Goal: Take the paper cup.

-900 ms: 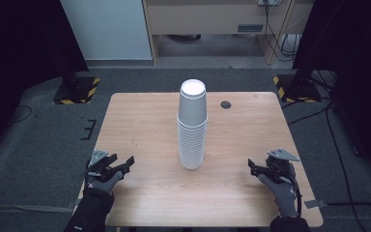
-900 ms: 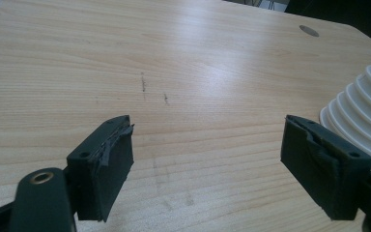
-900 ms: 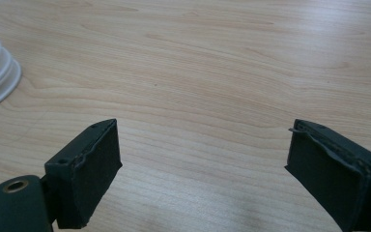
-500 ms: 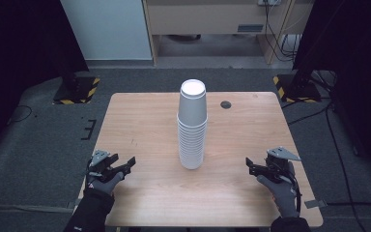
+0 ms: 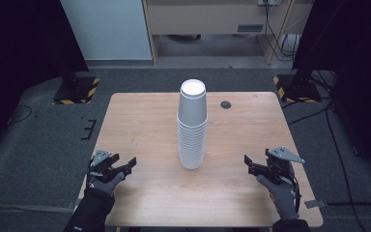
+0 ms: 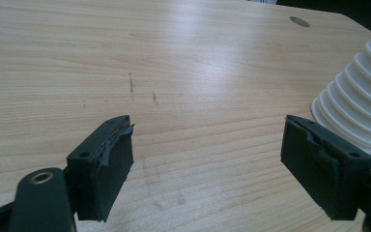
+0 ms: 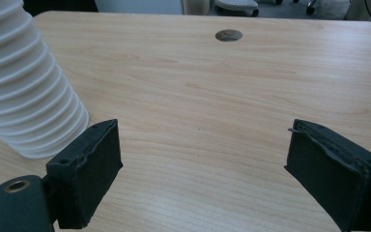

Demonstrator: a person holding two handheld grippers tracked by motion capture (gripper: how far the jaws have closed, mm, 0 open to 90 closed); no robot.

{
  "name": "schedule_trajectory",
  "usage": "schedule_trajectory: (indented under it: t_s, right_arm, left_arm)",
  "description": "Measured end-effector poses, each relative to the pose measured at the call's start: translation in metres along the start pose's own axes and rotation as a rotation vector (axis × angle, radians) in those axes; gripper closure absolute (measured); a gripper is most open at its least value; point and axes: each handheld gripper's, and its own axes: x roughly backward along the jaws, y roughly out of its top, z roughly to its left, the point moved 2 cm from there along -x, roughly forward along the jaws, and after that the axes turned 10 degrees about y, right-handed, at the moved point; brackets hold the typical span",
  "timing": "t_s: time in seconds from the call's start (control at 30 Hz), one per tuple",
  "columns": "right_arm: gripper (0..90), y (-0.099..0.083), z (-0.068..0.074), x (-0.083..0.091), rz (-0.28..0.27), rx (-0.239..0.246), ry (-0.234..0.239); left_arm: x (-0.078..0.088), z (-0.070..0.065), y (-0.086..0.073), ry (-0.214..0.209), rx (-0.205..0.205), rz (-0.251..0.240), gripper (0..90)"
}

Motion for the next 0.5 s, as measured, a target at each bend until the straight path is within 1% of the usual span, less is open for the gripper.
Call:
schedule_trajectory:
  t_s: [0.1,0.2,0.27,0.3,0.47,0.5]
  right_arm:
    - [12.1,0.002,0.000,0.000,-0.007,0.001,-0.004]
    - [12.3,0.006,0.002,0.000,0.000,0.008,-0.006]
    - [12.3,0.007,0.003,0.000,-0.005,0.015,-0.006]
    - [12.4,0.011,0.005,0.000,-0.007,0.026,-0.005]
    - [13.3,0.016,0.011,0.000,-0.019,0.029,0.016]
    - [13.4,0.016,0.012,0.000,-0.017,0.038,0.019]
  left_arm:
    - [0.000,0.000,0.000,-0.001,0.001,0.001,17.4]
    - [0.000,0.000,0.000,-0.005,0.001,-0.001,17.1]
    - [0.000,0.000,0.000,-0.004,0.000,-0.001,17.1]
    - [0.000,0.000,0.000,-0.004,-0.002,0.000,17.1]
    - [0.000,0.000,0.000,-0.006,-0.001,-0.001,17.1]
    - [0.000,0.000,0.000,-0.006,-0.002,-0.001,17.1]
